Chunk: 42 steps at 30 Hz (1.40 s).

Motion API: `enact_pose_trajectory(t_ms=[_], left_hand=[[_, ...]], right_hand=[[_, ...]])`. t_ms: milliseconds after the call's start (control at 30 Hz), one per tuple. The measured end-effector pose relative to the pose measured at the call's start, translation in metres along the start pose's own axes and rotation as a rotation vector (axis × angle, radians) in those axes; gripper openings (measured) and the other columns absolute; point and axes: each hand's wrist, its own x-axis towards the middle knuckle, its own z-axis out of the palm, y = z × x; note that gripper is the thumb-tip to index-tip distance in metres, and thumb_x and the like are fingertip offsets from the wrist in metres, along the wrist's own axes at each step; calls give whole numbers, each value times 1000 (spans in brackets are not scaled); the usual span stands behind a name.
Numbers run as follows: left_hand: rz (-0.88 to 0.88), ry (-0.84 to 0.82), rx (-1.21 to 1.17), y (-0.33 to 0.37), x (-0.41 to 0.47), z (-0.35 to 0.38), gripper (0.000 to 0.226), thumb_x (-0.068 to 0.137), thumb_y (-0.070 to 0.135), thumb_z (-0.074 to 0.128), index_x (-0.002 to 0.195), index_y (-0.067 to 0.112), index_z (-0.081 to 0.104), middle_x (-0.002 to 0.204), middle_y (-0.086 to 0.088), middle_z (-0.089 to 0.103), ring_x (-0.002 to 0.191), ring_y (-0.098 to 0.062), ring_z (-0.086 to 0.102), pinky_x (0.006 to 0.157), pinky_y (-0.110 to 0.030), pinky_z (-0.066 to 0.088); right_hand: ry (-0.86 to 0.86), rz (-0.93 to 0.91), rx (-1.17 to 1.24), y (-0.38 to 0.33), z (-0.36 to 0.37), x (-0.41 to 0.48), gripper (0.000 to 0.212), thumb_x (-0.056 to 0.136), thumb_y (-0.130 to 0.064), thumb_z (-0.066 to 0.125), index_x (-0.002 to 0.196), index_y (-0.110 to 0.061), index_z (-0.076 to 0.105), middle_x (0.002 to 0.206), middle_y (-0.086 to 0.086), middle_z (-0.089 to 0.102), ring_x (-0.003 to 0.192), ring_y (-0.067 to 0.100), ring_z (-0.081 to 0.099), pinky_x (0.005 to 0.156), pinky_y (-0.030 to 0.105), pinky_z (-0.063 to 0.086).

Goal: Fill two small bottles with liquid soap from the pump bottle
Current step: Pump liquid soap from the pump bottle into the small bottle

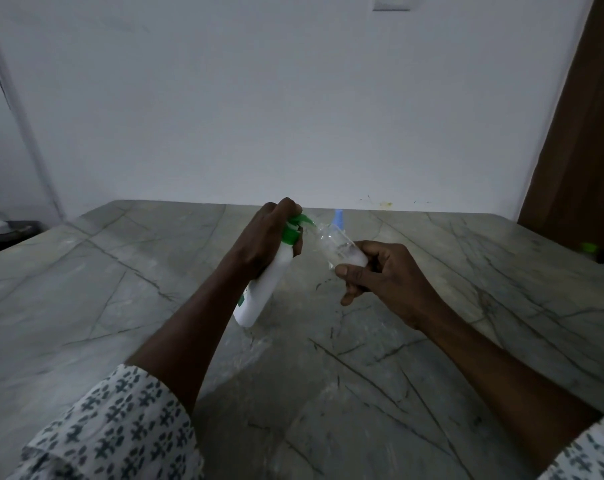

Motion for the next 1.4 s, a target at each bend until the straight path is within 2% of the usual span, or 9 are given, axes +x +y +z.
enact_pose_trajectory(t_ms=[100, 233, 333, 633, 800, 967, 1067, 1233, 1400], left_hand=[[11, 2, -5, -1, 0, 0, 53, 93, 38, 37, 57, 3, 53, 53, -12, 58, 48, -22, 50, 60, -32, 43], [-18, -17, -26, -5, 2, 1, 68, 99, 58, 34, 53, 13, 58, 57, -13, 59, 53, -25, 55, 66, -35, 44], [-24, -17, 26, -5, 3, 2, 80, 100, 68, 22, 51, 14, 55, 57, -12, 59, 53, -23, 56, 67, -35, 45], [-20, -49, 11, -2, 0, 2, 65, 101, 54, 34, 52, 17, 57, 56, -10, 59, 51, -22, 53, 65, -34, 43], [16, 3, -4, -2, -2, 2, 48, 93, 39, 38, 61, 7, 52, 54, -10, 57, 50, -23, 50, 66, -38, 41], [14, 7, 17, -3, -2, 3, 50, 92, 41, 39, 62, 4, 53, 54, -9, 59, 53, -24, 52, 70, -42, 42], [42, 6, 37, -1, -3, 6, 64, 102, 46, 35, 53, 12, 57, 54, -10, 60, 51, -23, 55, 66, -34, 44], [35, 19, 59, 0, -2, 7, 70, 106, 48, 29, 49, 22, 60, 57, -10, 62, 53, -21, 58, 68, -34, 48], [29, 17, 52, 3, -4, 8, 59, 107, 35, 30, 61, 9, 56, 56, -10, 60, 51, -21, 54, 67, -34, 45]], right_hand=[[7, 2, 7, 0, 1, 0, 34, 84, -4, 72, 117, 3, 66, 64, 8, 68, 56, 22, 67, 65, 46, 61], [35, -5, 41, -1, -1, 1, 33, 85, -1, 69, 118, 2, 65, 67, 16, 65, 56, 20, 64, 65, 46, 61], [41, -13, 55, -2, -3, 1, 33, 86, 0, 68, 119, 2, 64, 66, 17, 63, 55, 21, 63, 64, 45, 61], [49, -28, 64, 0, -6, 2, 35, 87, 3, 66, 121, 7, 62, 67, 18, 62, 56, 20, 62, 64, 45, 61], [31, -24, 67, 0, -2, 1, 36, 86, 3, 66, 122, 6, 61, 78, 37, 59, 56, 22, 62, 64, 46, 61], [37, -16, 75, 3, -2, 1, 35, 86, 3, 66, 121, 7, 62, 68, 19, 61, 56, 22, 61, 65, 48, 61], [54, -11, 70, 4, -5, 2, 34, 86, 1, 67, 120, 6, 63, 67, 20, 62, 57, 22, 63, 66, 48, 61], [58, -11, 59, 4, -7, 1, 36, 86, 2, 67, 121, 6, 62, 69, 21, 62, 57, 21, 63, 65, 45, 61], [55, -3, 87, 5, -6, 1, 36, 86, 2, 67, 121, 7, 62, 69, 20, 62, 57, 20, 62, 66, 46, 61]])
